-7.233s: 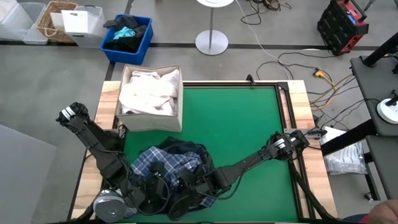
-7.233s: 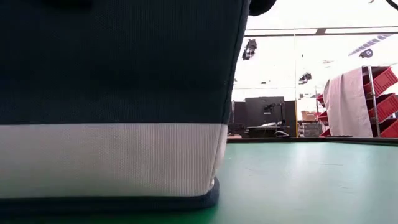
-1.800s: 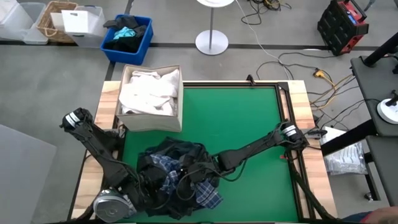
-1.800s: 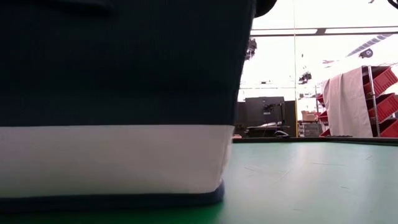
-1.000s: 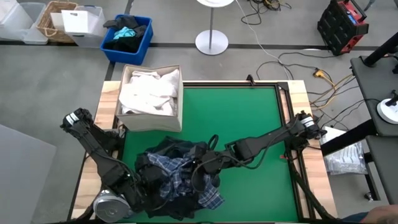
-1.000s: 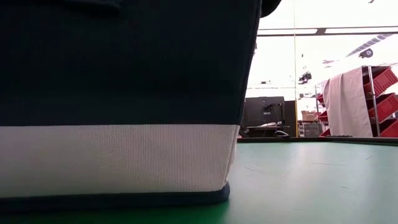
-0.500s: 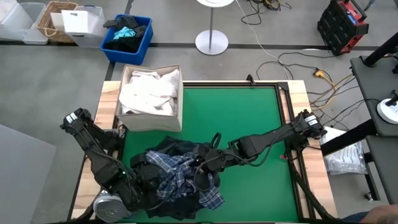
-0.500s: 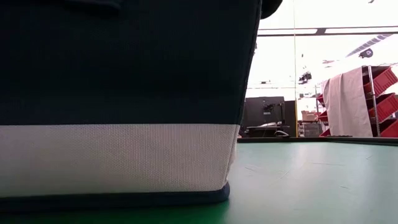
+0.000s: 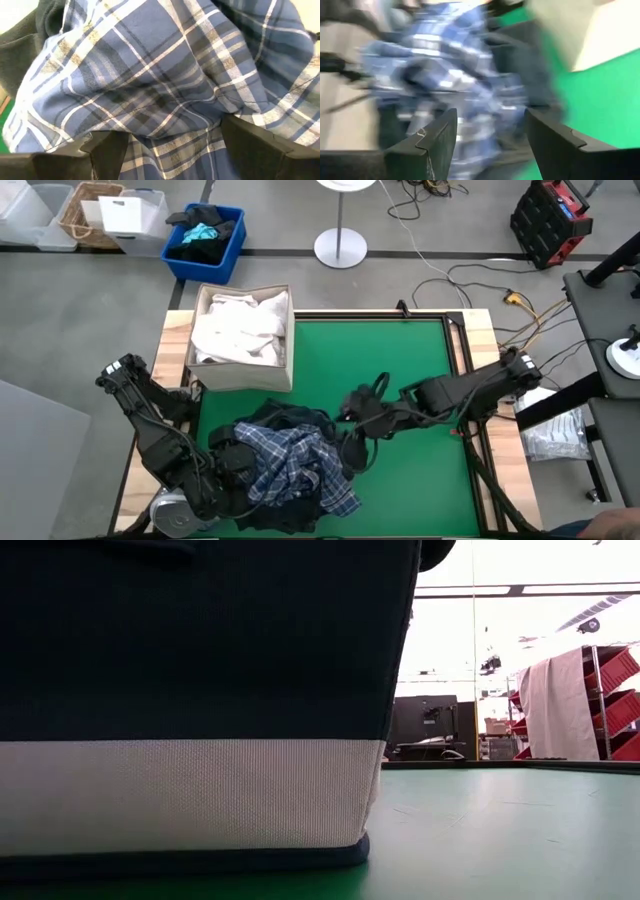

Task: Sort clothes
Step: Put the blue shirt into the blue laundry organizer

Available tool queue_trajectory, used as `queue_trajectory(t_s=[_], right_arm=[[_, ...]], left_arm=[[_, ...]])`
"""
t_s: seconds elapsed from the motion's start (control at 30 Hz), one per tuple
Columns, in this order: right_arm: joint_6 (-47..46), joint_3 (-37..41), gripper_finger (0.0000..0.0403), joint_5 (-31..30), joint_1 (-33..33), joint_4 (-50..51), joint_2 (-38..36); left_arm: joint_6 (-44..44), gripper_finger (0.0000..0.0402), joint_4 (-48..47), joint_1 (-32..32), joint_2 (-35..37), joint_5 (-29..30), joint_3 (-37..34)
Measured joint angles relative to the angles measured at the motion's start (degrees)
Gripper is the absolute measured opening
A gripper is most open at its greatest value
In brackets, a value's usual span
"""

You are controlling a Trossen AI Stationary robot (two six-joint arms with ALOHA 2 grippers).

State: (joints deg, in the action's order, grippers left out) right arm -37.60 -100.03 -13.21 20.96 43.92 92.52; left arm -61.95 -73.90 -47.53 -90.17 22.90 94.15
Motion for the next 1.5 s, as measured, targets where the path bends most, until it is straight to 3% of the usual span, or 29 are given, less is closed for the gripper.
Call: queue_trajectory(t_s=[0.1, 0.63, 0.9, 1.17, 1.33, 1.5], right_arm=[[1.7, 0.0, 0.0219, -5.9, -0.2, 4.2, -1.1], [3.8, 0.0, 0.02, -6.1, -1.4, 3.6, -1.2], [3.4, 0.0, 0.0206, -5.9, -1.7, 1.3, -1.0], [3.8, 0.0, 0.0206, -5.7, -1.9, 0.2, -0.5], [6.4, 0.2, 0.0199, -4.3, -1.8, -5.4, 0.4], [14.3, 0.4, 0.0159, -3.2, -1.5, -20.3, 3.9]], left_arm=[[-0.1, 0.0292, -1.6, 0.0, 0.0, 0.0, 0.0], [-6.8, 0.0292, -7.2, 0.1, 0.0, -2.6, 0.0], [-7.9, 0.0292, -9.7, 0.5, -0.1, -17.9, 0.0], [-6.6, 0.0292, -9.7, 0.5, 0.3, -27.0, 0.0], [-6.1, 0.0292, -11.5, 0.5, 0.2, -26.7, 3.9], [-6.1, 0.0292, -14.0, 0.5, 0.3, -18.5, 10.4]])
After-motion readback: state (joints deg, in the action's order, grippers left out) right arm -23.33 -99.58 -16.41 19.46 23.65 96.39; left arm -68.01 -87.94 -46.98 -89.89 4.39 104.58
